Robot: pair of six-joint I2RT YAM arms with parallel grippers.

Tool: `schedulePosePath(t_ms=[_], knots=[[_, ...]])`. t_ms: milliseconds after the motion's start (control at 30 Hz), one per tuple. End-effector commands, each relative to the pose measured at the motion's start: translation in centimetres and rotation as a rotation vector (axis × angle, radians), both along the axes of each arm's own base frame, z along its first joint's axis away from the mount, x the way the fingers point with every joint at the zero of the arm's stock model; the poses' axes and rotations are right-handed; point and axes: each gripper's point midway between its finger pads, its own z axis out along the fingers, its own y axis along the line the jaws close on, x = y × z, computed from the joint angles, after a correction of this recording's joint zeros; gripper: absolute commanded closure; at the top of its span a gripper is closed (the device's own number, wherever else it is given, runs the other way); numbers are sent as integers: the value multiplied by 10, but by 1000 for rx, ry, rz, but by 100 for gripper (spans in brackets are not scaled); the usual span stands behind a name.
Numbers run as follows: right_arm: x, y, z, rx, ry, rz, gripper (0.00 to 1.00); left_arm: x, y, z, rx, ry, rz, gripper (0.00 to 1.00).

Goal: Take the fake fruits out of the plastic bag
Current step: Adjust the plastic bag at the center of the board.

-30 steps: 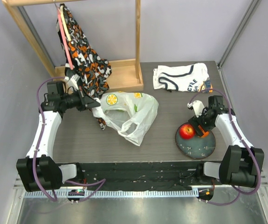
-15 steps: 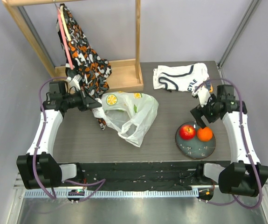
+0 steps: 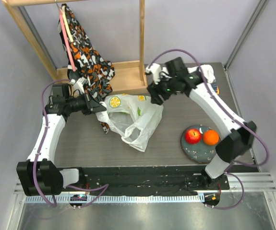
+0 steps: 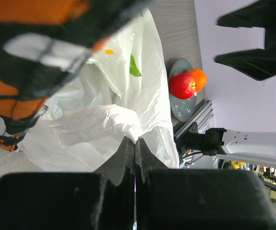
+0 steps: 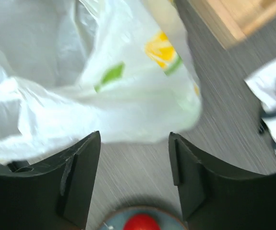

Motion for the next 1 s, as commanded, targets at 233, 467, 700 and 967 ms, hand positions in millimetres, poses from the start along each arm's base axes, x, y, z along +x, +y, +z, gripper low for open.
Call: schedulePosePath(t_ms=[233, 467, 700, 967], knots=[[-27, 171, -45, 121, 231, 212, 65, -16, 5, 21, -25, -69, 40, 100], [-46, 170, -112, 35, 359, 143, 66, -16, 10, 29, -50, -95, 63, 100], [-6, 72, -111, -221, 112, -189, 63, -36, 4, 28, -86, -71, 41, 100], [-22, -53, -123, -259, 187, -455, 71, -77, -12, 14, -180, -12, -66, 100]])
